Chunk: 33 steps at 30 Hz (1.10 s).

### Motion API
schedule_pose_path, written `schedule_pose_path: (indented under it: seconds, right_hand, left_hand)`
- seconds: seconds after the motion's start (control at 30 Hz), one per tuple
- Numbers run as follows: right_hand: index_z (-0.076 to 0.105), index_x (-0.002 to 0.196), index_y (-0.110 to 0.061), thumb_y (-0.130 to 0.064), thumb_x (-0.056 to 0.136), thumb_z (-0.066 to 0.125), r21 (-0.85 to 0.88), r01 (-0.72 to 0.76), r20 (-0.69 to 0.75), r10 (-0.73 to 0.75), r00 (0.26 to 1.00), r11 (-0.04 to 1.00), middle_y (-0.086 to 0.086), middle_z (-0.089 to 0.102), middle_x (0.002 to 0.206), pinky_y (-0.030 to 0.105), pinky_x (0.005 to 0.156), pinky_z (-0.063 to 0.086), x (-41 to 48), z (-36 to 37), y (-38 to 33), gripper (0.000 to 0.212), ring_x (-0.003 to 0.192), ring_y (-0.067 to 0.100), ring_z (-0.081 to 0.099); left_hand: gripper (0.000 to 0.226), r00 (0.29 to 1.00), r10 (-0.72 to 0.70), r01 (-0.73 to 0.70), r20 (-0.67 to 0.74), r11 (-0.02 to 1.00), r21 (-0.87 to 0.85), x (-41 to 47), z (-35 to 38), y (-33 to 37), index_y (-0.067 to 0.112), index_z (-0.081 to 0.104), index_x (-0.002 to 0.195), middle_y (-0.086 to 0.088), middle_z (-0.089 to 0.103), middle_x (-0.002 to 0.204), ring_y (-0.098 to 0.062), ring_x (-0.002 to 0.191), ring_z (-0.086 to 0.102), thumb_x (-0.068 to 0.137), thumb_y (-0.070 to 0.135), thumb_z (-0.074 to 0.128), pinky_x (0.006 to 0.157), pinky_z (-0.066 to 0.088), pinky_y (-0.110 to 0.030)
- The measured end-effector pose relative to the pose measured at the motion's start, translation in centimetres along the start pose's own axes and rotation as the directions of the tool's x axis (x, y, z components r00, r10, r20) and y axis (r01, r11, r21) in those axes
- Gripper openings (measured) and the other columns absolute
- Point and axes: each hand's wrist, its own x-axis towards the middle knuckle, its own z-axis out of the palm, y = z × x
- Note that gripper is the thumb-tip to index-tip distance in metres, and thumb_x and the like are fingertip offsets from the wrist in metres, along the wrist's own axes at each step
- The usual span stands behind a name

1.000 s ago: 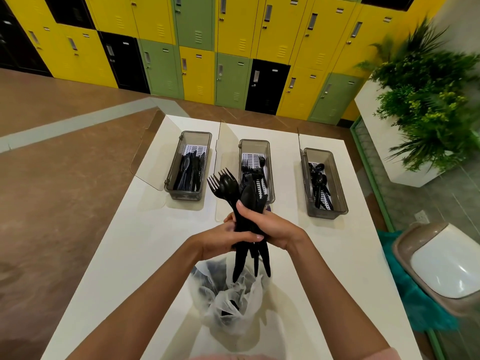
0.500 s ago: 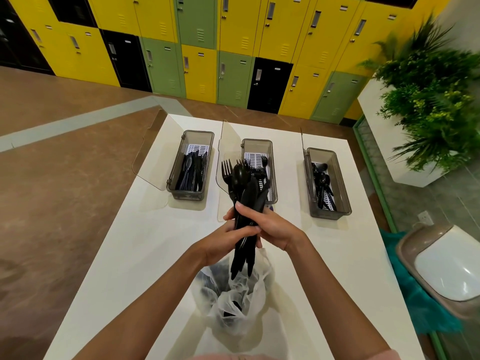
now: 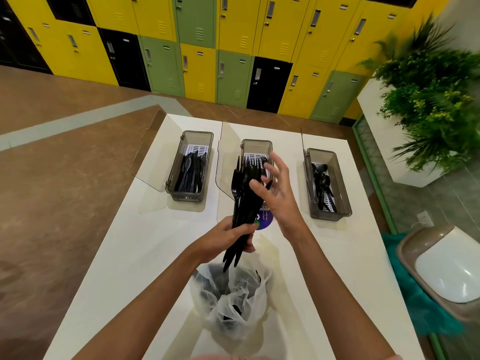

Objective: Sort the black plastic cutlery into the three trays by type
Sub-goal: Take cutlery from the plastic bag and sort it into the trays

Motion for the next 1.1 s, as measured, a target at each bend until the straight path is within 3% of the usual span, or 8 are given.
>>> schedule_pose_path:
  seconds: [0.13,0.23,0.33,0.43,0.57,0.73,0.9,1.1]
  right_hand:
    - [0.051,0.122,-0.042,-0.047,0.073,0.074,-0.236,0.177,0.004,-0.181,0.984,0.956,-0.012,0.048,0.128,0.03,0.105,0.041,0.5,0.2,-1.2,0.055,0.124,0.008,0.046]
    - [0.054,0.111,-0.034,-0.042,0.078,0.073,-0.344,0.23,-0.013,-0.249,0.968,0.91,-0.01,0.052,0.111,0.02,0.097,0.042,0.4,0.8,-1.4,0.039,0.113,0.009,0.049]
    - [0.059,0.115,-0.024,-0.03,0.089,0.065,-0.322,0.211,0.015,-0.218,0.976,0.923,-0.005,0.056,0.114,0.015,0.094,0.04,0.3,0.8,-1.4,0.027,0.11,0.005,0.05]
    - [0.056,0.126,-0.016,-0.028,0.095,0.056,-0.328,0.185,0.048,-0.179,0.983,0.926,-0.002,0.055,0.123,0.018,0.101,0.037,0.2,0.6,-1.3,0.033,0.116,0.001,0.046]
    - [0.046,0.136,-0.018,-0.035,0.095,0.045,-0.342,0.168,0.05,-0.16,0.986,0.925,-0.008,0.048,0.131,0.03,0.112,0.031,0.0,0.7,-1.0,0.044,0.126,0.005,0.037]
    - [0.037,0.144,-0.024,-0.038,0.095,0.034,-0.42,0.191,0.019,-0.201,0.979,0.887,-0.012,0.036,0.145,0.03,0.117,0.014,-0.1,0.6,-0.9,0.051,0.134,0.002,0.023]
    - [0.045,0.136,-0.024,-0.032,0.098,0.033,-0.329,0.21,-0.007,-0.225,0.974,0.921,-0.009,0.044,0.137,0.036,0.117,0.024,-0.2,0.3,-0.8,0.041,0.134,0.004,0.03]
    - [0.05,0.13,-0.024,-0.027,0.1,0.032,-0.261,0.21,-0.089,-0.241,0.966,0.942,-0.009,0.053,0.127,0.036,0.111,0.035,0.4,0.1,-0.6,0.035,0.127,0.009,0.045]
  left_hand:
    - [0.015,0.999,0.046,-0.046,-0.01,0.998,0.041,0.4,-0.1,-0.2,0.009,0.052,0.084,-0.003,0.053,0.07,-0.016,0.063,0.054,0.096,0.018,0.053,0.073,0.052,-0.033]
    - [0.01,0.997,0.074,-0.072,-0.031,0.996,0.043,0.6,0.0,-0.3,0.011,0.051,0.088,-0.002,0.052,0.068,-0.015,0.061,0.049,0.097,0.015,0.051,0.069,0.047,-0.032]
    - [0.009,0.994,0.1,-0.097,-0.054,0.994,0.051,0.6,0.0,-0.4,0.013,0.051,0.088,-0.002,0.049,0.068,-0.016,0.06,0.045,0.097,0.015,0.051,0.065,0.043,-0.029]
    - [0.015,0.988,0.128,-0.121,-0.087,0.989,0.082,0.7,0.0,-0.5,0.016,0.049,0.082,-0.003,0.044,0.067,-0.015,0.059,0.041,0.097,0.014,0.05,0.063,0.042,-0.027]
    - [0.013,0.98,0.159,-0.148,-0.122,0.984,0.095,0.8,0.2,-0.6,0.022,0.052,0.087,-0.002,0.042,0.067,-0.012,0.06,0.04,0.097,0.014,0.05,0.062,0.041,-0.024]
    - [0.006,0.966,0.195,-0.178,-0.167,0.977,0.114,1.2,0.3,-0.5,0.023,0.051,0.093,-0.006,0.041,0.07,-0.014,0.063,0.039,0.097,0.019,0.051,0.062,0.04,-0.025]
    - [0.01,0.96,0.202,-0.182,-0.192,0.976,0.118,1.4,0.2,-0.4,0.011,0.053,0.105,-0.008,0.044,0.073,-0.013,0.062,0.04,0.096,0.017,0.052,0.062,0.038,-0.025]
    - [0.001,0.954,0.22,-0.201,-0.205,0.974,0.109,1.5,0.1,-0.3,0.016,0.056,0.094,0.002,0.05,0.062,-0.015,0.055,0.047,0.095,0.016,0.055,0.055,0.044,-0.024]
